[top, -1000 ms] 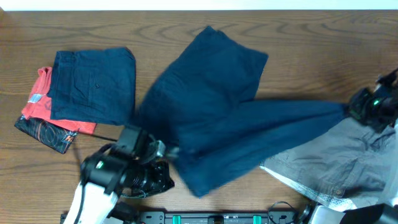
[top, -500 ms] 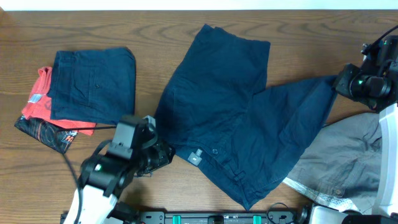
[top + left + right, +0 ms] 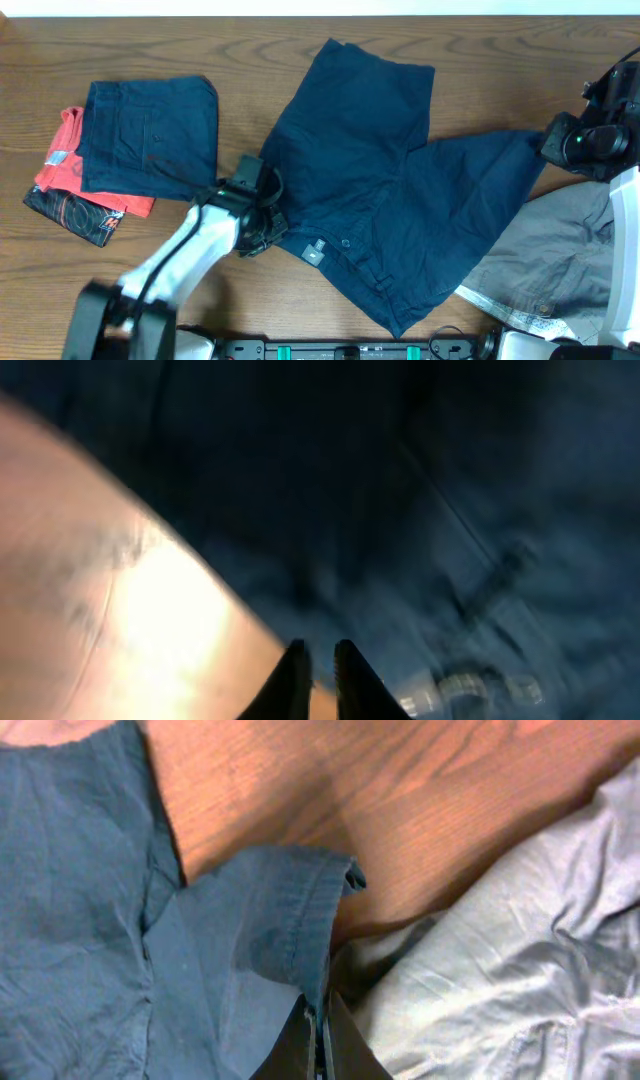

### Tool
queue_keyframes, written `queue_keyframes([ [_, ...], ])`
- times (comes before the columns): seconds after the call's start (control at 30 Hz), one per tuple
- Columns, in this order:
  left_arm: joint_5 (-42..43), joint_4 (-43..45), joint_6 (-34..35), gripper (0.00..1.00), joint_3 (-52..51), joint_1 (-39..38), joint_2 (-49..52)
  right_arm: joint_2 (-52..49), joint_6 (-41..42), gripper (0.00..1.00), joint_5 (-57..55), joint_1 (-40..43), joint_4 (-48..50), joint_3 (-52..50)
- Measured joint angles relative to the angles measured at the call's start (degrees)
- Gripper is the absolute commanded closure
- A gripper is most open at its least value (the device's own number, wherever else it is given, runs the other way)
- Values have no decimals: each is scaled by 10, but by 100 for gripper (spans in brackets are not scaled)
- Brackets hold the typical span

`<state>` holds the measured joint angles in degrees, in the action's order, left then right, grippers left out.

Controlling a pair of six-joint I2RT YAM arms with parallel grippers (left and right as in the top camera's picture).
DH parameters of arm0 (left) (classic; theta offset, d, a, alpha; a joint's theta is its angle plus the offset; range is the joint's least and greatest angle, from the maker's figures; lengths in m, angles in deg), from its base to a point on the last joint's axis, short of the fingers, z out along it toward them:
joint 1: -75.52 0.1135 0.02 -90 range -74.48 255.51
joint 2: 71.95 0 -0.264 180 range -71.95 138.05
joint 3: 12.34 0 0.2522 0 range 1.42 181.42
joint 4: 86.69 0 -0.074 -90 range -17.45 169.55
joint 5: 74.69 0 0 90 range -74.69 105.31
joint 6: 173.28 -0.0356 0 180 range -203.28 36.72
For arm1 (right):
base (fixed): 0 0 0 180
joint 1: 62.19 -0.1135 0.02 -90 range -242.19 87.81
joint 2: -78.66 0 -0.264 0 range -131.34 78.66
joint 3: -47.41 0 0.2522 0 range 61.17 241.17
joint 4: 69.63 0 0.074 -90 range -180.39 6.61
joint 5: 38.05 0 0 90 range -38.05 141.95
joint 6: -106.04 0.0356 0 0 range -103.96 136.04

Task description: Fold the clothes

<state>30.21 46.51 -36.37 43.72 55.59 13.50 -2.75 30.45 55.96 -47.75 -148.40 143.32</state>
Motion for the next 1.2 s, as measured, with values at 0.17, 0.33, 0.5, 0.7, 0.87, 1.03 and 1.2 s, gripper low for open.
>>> queue_keyframes([
  [0.17,-11,102,-10,94,12,2,71,0,0,99,-5,0,-35,1],
  [0.33,-5,254,-55,94,35,3,130,0,5,99,-8,0,-92,1],
  [0.5,-3,301,-122,94,97,18,194,0,19,99,-9,0,-111,-18],
  [0.7,-10,293,-176,94,207,49,272,0,31,99,-8,0,-130,-61],
  [0.87,-9,283,-199,94,276,59,317,0,36,99,-8,0,-134,-76],
  [1.03,-9,255,-230,94,322,60,337,0,40,99,-8,0,-132,-76],
  [1.2,-4,94,-271,83,393,64,338,0,42,93,-8,0,-114,-76],
])
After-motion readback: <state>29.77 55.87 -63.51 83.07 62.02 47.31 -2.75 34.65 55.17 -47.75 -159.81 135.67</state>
